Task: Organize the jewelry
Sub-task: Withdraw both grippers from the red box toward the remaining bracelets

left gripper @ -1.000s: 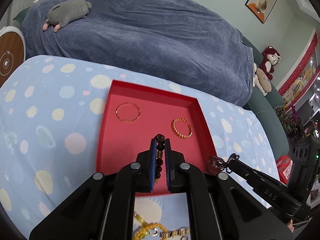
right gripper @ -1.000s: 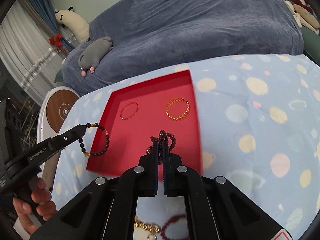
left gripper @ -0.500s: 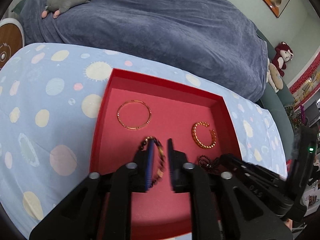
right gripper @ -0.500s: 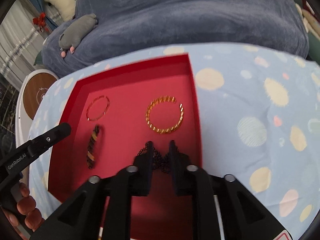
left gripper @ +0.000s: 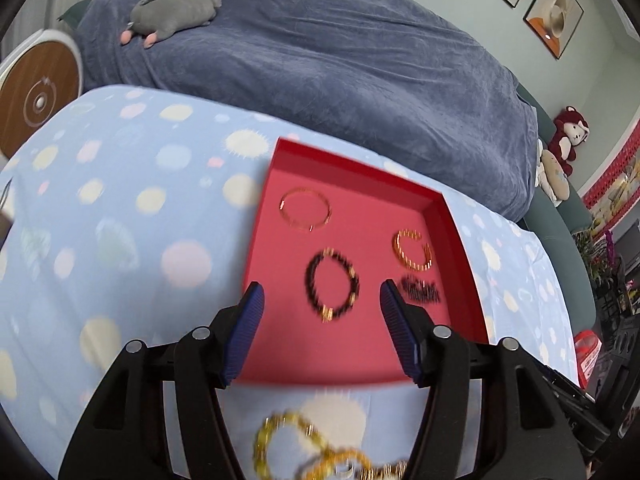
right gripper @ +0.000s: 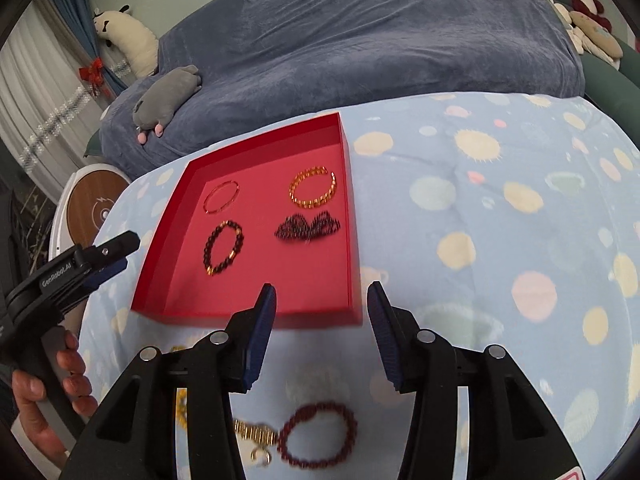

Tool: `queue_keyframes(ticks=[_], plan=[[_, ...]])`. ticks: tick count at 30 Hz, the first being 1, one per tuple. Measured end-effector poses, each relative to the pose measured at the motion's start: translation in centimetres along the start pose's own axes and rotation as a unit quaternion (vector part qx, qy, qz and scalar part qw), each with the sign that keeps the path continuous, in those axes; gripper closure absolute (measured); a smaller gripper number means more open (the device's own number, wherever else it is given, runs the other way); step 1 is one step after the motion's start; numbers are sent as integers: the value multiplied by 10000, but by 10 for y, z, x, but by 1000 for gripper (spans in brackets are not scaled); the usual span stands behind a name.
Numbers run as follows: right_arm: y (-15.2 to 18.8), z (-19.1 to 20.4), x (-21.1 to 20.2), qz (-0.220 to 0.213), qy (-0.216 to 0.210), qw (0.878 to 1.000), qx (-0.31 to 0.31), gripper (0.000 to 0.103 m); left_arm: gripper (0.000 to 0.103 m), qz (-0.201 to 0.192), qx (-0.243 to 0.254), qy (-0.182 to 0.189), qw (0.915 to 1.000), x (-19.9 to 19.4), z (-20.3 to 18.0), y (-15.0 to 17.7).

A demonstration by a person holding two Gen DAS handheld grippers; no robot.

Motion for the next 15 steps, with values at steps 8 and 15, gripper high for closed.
queue_keyframes(ticks=[8, 15], plan=[[45, 6, -16, 175, 46, 9998, 41, 57, 46, 267, -6, -139, 9995, -24, 14, 56], [86, 11, -24, 399, 110, 9991, 75, 57, 46, 476, 15, -138, 9988, -33, 19, 97]])
Point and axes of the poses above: each gripper's, at about its wrist camera, not at the fingertips, and x roughly the way its jaws point, z to its left, y to its underside, the point moved 1 cm from there along x, roughly the way its jaws point, and after that the axes turned 7 degrees about -y, right-handed, at the moved point
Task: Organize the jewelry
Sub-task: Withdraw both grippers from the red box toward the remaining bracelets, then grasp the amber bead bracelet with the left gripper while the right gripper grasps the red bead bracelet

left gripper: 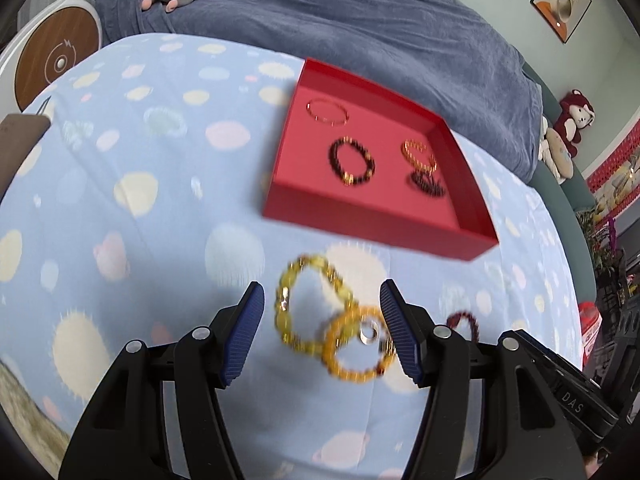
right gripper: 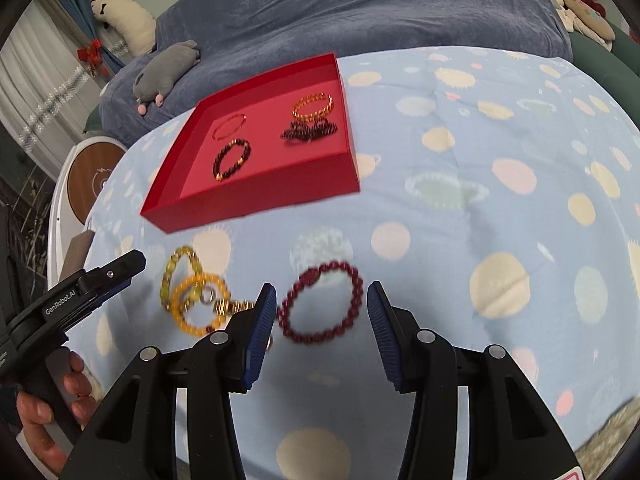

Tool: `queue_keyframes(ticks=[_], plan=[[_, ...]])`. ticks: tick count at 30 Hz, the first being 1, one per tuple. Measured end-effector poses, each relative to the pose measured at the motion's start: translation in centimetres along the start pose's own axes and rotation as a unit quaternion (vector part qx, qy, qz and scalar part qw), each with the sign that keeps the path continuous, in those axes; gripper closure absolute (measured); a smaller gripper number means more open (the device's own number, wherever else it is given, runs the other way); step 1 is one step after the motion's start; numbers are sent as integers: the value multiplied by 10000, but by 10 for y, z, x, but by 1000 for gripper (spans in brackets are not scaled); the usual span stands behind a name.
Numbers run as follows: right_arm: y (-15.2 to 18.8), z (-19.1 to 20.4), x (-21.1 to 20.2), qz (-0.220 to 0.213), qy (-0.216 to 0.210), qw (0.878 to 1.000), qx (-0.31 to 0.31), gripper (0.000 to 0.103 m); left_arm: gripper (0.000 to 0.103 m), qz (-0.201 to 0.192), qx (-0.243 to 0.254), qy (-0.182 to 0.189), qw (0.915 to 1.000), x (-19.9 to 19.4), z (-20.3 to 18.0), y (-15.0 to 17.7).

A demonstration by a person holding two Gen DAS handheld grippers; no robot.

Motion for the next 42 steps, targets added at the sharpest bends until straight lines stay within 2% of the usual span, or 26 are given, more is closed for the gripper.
queue_keyframes(ticks=[8, 14, 25, 26, 27, 28, 30, 42], plan=[[25, 4, -4, 77, 40, 9999, -50, 57, 46, 157, 110, -75, 9998, 4, -1, 34], [36, 8, -4, 101, 43, 9999, -103, 57, 47, 142, 241, -154, 9995, 8, -7, 42], [42, 6, -2, 142, 45, 9999, -63, 57, 71, 206, 511, -242, 9982, 23, -28, 46], [42, 4, -2, 147, 48, 9999, -40, 57, 75, 194, 537, -269, 9980, 24, -29, 46], [42, 3, -1, 152, 52, 9999, -23, 57, 86, 191, 551, -271, 9979, 25, -30, 46], [43, 2, -1, 158, 55, 9999, -1, 57, 91, 224, 557, -253, 9979, 26, -30, 47], [43, 1, 0, 167, 56, 9998, 24, 57, 96, 217, 539, -256, 9980, 26, -29, 47], [29, -5, 14, 149, 172, 9997, 66, 57, 96, 203, 405, -260, 9986, 19, -11, 51]])
Point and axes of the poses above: each gripper's, at about its wrist camera, not at the fingertips, and x roughly the way its jaws point, z to its left, y to its underside, the point moved 1 cm from there along x, roughly the way its jaws point, and after that the axes turned 7 degrees about -y, right-handed, at the moved point
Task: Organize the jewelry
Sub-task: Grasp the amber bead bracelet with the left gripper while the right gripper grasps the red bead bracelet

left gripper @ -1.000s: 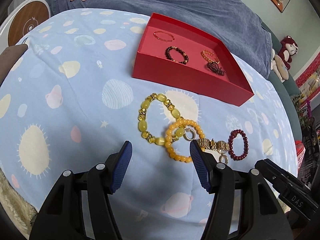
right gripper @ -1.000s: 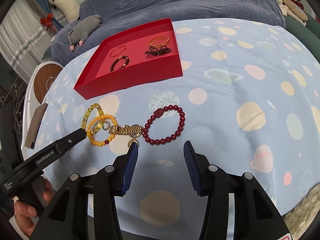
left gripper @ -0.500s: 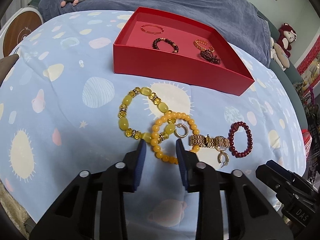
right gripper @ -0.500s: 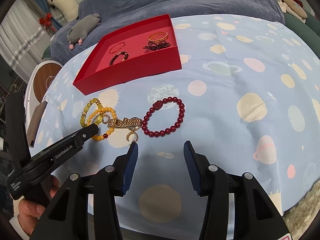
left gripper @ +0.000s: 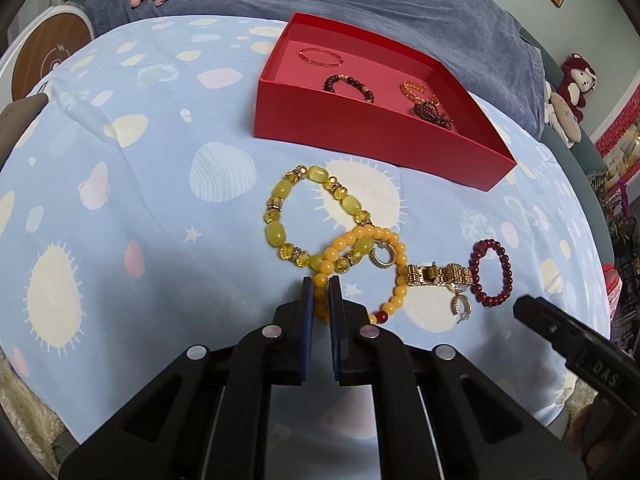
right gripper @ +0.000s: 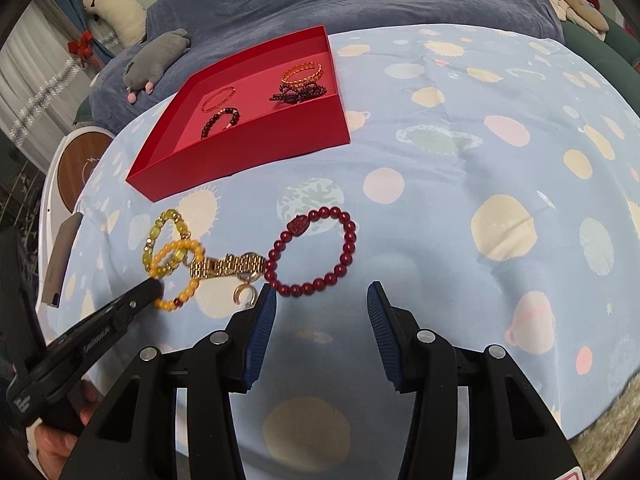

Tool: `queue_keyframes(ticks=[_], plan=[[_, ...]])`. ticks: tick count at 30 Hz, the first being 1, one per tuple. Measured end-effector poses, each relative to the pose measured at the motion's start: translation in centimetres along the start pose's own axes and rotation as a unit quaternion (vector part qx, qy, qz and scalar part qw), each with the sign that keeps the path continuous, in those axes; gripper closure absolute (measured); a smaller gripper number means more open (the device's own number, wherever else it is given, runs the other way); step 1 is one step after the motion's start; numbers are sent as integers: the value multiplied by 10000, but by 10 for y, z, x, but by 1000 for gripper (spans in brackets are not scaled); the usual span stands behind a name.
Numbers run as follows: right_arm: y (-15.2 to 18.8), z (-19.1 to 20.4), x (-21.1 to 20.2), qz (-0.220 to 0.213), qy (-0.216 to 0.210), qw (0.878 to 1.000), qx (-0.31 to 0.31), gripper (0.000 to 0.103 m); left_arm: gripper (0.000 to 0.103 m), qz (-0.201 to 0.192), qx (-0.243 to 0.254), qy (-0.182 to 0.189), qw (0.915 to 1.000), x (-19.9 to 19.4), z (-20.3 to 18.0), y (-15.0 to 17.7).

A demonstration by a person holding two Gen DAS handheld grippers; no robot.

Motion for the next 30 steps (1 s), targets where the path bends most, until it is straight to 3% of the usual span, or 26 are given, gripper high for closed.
queue_keyframes(ticks=[9, 20, 24, 30], plan=[[-17, 9, 20, 10, 141, 9998, -136, 57, 96, -62, 68, -27, 10000, -1, -1, 3], [-14, 6, 26, 52, 149, 9999, 7, 57, 96, -112, 72, 13, 9999, -1, 1, 4], [-12, 4, 26, 46, 219, 9997, -59, 63, 96, -112, 68, 18, 9999, -1, 1, 4], [-11, 4, 27, 24, 511, 9983, -265, 82, 96, -115, 57, 29, 9999, -2, 2, 4]])
Point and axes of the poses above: each gripper's, at about its wrist camera, not at the fingertips, and x roughly the way its jaws point, z to its left, y to its underside, the point moved 1 cm from there along x, roughly the way its jaws point, and after that the axes turned 7 degrees about -y, right-handed, at the moved point
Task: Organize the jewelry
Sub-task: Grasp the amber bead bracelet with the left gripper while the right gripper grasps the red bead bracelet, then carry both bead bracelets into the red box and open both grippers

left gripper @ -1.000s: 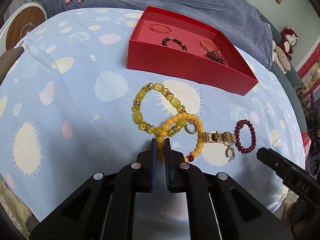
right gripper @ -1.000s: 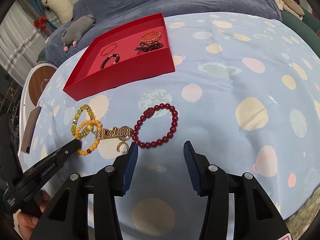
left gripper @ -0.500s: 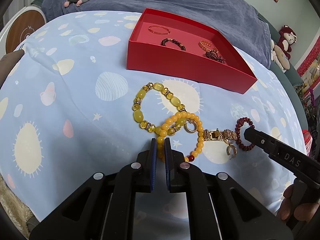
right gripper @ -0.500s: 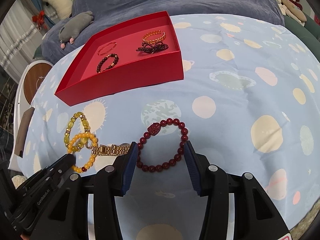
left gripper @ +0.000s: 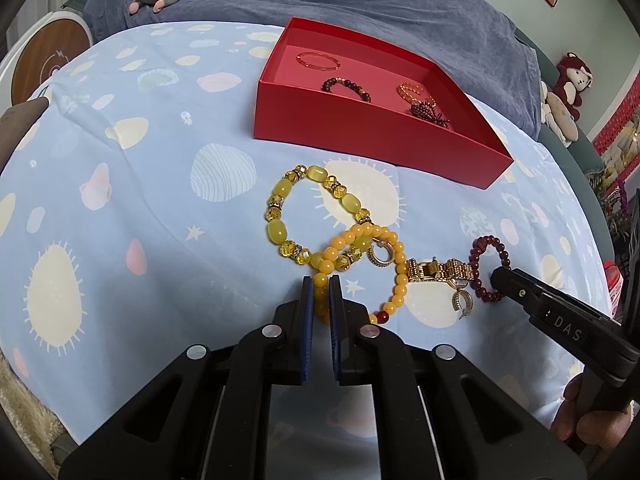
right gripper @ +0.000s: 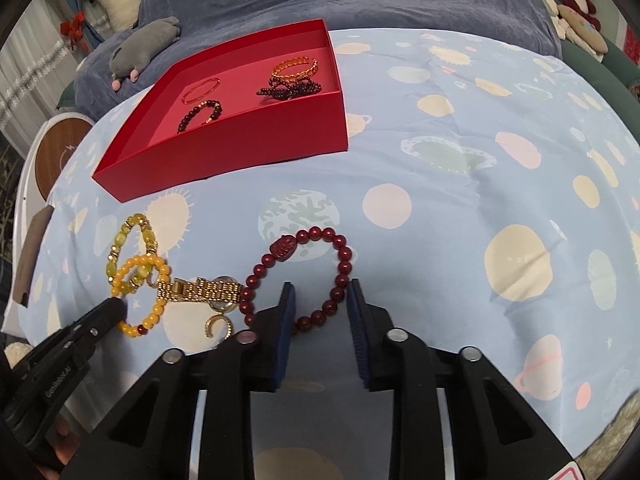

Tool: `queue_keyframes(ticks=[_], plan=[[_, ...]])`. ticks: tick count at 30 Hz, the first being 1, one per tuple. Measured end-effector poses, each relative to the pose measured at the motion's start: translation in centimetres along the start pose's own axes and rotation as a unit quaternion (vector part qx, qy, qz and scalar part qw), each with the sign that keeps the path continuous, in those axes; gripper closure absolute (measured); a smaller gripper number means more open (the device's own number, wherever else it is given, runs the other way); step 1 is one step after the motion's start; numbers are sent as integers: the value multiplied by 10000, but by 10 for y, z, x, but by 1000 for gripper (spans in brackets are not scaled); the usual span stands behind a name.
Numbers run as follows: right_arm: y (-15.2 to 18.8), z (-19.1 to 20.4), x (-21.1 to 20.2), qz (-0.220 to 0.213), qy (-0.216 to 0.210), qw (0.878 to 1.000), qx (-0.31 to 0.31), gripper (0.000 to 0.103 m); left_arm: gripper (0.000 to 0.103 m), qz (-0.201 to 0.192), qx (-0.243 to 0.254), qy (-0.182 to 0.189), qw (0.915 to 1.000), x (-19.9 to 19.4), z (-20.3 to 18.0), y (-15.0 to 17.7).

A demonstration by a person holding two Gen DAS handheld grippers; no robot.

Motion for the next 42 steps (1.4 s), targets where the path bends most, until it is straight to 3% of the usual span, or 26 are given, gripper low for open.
queue_keyframes(ticks=[2, 5, 14, 31, 42], plan=[[1, -3, -1, 4, 48, 10000, -8, 91, 96, 1, -3, 1, 10000, 0, 0, 0], [2, -6, -3, 16, 22, 10000, 20, 95, 96, 8, 2, 0, 10000, 0, 0, 0], [12, -6, -22, -88, -157, 9998, 114, 95, 96, 172, -187, 121, 9996, -4, 8, -1], [6, 12, -81, -557, -569, 9968, 104, 95, 96, 7, -107, 350, 9993, -45, 0, -3], [-27, 17, -98, -822, -758, 9937, 56, 95, 96, -289, -85, 630, 9976, -70, -11, -49]])
Point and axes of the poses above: each gripper's, at about its wrist camera, not at the fingertips, and x roughly the way its jaws point, z to its left, y to its underside, the point moved 1 cm from there along x, roughly the way its jaws point, and after that the axes turned 7 degrees about -y, right-handed, at the moved point
